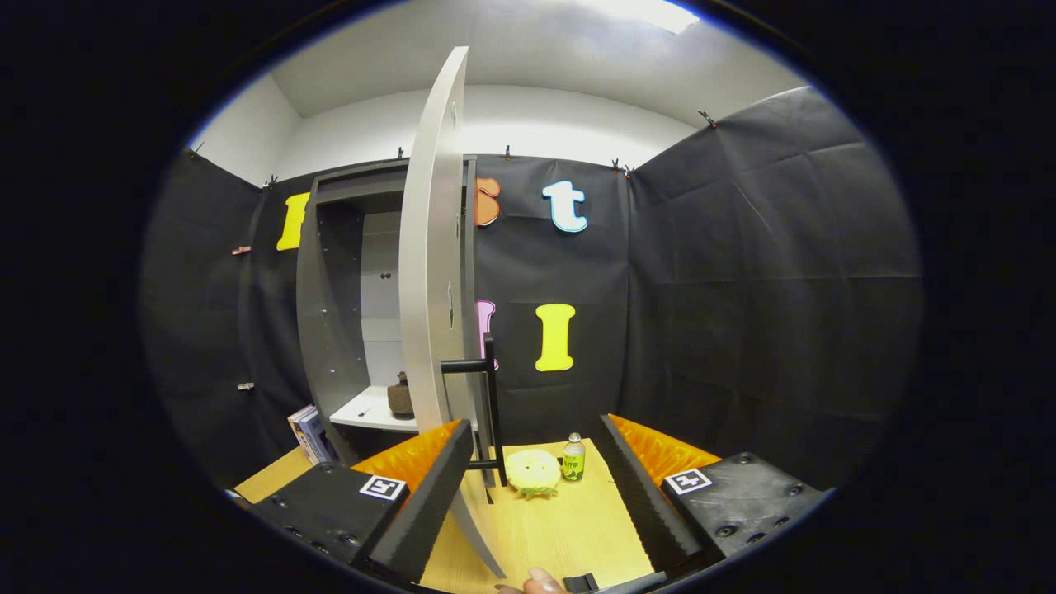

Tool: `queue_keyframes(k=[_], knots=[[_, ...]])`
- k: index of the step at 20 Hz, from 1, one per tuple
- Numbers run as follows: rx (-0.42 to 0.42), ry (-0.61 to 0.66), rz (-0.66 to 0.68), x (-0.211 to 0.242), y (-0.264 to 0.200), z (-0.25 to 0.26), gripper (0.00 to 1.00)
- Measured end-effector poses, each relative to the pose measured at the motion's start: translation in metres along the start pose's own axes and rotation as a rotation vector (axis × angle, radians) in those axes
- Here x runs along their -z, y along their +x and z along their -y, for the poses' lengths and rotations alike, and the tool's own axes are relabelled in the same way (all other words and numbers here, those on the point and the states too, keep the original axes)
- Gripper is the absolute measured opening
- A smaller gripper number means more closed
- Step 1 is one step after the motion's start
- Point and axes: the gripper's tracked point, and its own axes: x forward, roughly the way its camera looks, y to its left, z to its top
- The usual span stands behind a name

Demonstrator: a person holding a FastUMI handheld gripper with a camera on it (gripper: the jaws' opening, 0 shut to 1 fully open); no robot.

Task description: Open the shoe cabinet door, grab the shoes and put them into the shoe cabinet, then close the shoe cabinet door.

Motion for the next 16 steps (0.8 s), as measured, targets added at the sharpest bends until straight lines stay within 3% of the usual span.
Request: queue_keyframes(k=[8,16], knots=[[-0.025,0.030,0.009,0.003,-0.007,-0.029,0.98],[-0.091,0.025,0.001,0.009,-0.010,-0.098,0.98]])
